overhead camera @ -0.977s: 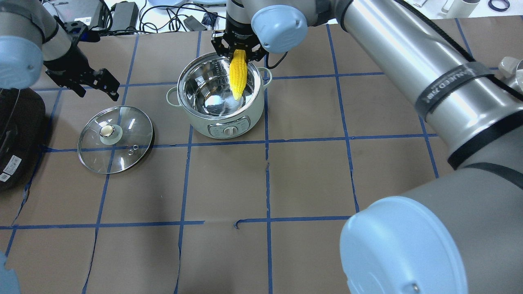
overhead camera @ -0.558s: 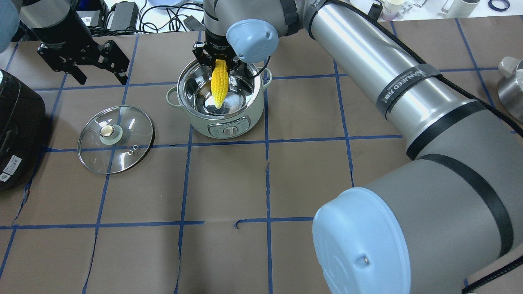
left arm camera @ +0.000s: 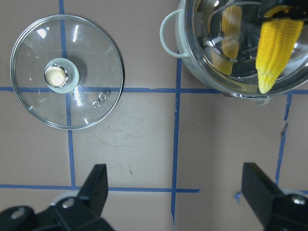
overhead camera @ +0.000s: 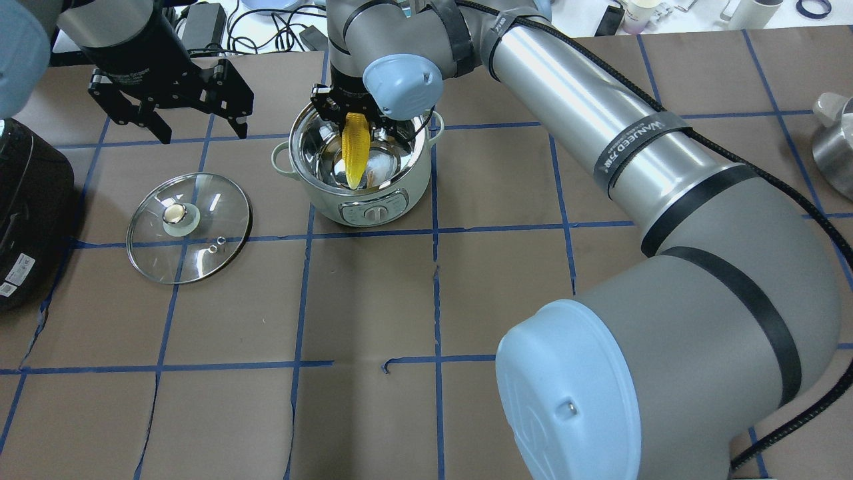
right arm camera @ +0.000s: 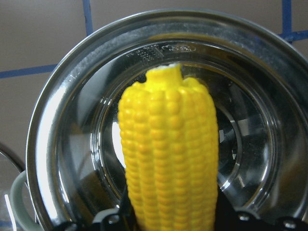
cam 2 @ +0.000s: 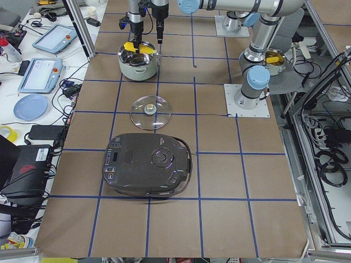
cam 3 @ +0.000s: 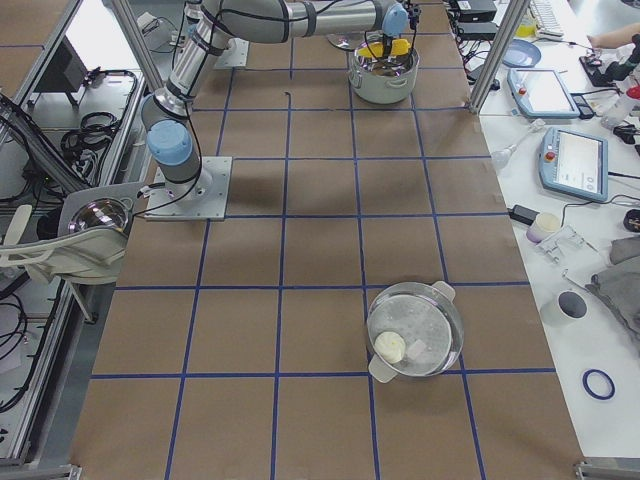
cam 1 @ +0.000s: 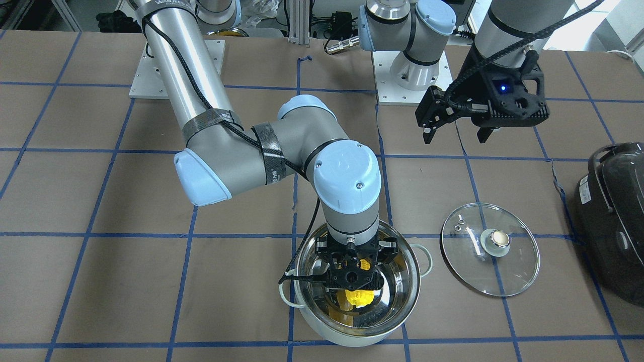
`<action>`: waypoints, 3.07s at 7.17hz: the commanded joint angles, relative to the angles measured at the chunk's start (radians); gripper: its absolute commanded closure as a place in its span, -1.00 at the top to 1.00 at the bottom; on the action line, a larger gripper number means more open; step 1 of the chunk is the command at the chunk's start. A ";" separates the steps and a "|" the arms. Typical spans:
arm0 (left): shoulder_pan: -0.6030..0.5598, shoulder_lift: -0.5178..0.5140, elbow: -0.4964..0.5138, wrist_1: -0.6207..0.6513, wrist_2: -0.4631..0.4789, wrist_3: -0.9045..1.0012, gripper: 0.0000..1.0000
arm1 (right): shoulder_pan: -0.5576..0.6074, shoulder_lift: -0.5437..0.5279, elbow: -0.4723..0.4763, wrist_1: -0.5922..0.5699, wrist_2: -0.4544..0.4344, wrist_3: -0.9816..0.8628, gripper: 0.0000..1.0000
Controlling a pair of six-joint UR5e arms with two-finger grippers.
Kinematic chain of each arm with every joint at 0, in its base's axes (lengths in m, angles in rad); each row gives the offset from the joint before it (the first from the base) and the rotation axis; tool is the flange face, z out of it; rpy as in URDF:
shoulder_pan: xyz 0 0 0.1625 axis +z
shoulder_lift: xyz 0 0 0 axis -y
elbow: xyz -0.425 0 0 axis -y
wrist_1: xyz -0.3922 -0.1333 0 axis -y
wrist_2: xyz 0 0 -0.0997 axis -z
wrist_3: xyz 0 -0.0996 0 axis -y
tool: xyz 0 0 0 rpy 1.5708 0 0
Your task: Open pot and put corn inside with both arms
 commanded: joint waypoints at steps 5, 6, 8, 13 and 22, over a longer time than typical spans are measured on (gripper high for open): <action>-0.006 0.016 -0.022 0.034 -0.004 -0.004 1.00 | -0.035 -0.100 0.028 0.084 -0.020 -0.098 1.00; -0.006 0.016 -0.022 0.034 -0.004 -0.002 1.00 | -0.069 -0.153 0.031 0.190 -0.051 -0.149 1.00; -0.005 0.018 -0.022 0.034 -0.002 -0.001 1.00 | -0.194 -0.275 0.044 0.378 -0.057 -0.391 1.00; 0.001 0.018 -0.024 0.034 -0.012 0.001 1.00 | -0.396 -0.698 0.440 0.417 -0.100 -0.700 1.00; 0.000 0.018 -0.024 0.034 -0.012 0.005 1.00 | -0.466 -0.698 0.477 0.361 -0.083 -0.737 1.00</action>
